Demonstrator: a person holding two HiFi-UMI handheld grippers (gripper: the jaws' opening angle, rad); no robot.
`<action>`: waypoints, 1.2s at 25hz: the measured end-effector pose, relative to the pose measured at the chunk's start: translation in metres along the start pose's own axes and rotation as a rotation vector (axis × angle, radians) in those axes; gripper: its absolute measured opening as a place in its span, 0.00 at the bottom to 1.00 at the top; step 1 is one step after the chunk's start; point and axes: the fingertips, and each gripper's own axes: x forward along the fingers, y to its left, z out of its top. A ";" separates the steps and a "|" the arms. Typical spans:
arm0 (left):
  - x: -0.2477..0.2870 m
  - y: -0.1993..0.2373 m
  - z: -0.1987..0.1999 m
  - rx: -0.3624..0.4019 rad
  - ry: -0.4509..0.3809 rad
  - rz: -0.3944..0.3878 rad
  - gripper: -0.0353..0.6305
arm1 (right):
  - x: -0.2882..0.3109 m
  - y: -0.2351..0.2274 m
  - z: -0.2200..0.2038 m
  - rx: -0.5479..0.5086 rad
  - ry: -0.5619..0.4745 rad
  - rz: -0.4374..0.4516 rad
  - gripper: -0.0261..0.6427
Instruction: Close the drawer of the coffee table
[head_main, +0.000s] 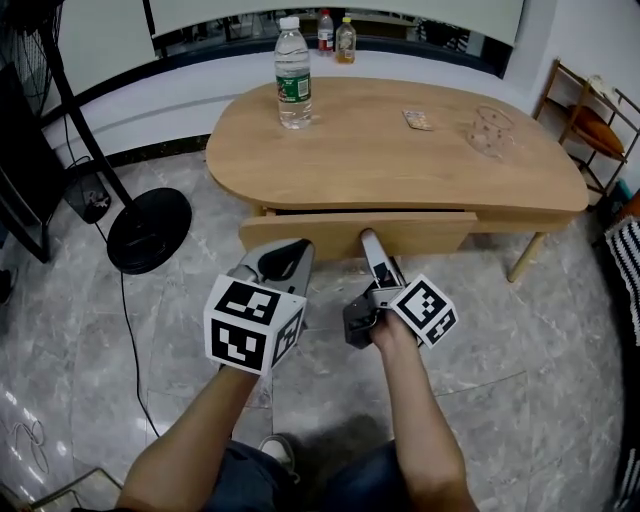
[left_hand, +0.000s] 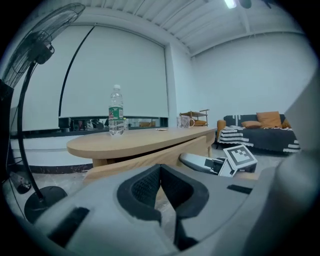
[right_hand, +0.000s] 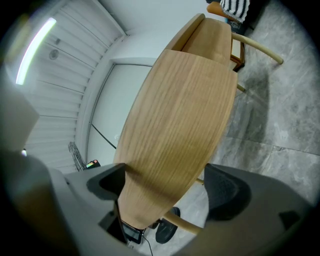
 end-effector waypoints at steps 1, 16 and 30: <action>0.003 0.001 -0.001 -0.001 0.000 -0.005 0.06 | 0.002 0.000 0.001 -0.001 -0.001 0.000 0.77; 0.043 0.016 -0.010 -0.003 -0.001 -0.064 0.06 | 0.044 -0.010 0.011 -0.003 -0.040 0.007 0.77; 0.032 0.020 -0.008 -0.015 -0.013 -0.045 0.06 | 0.036 -0.008 0.004 -0.081 -0.032 -0.037 0.68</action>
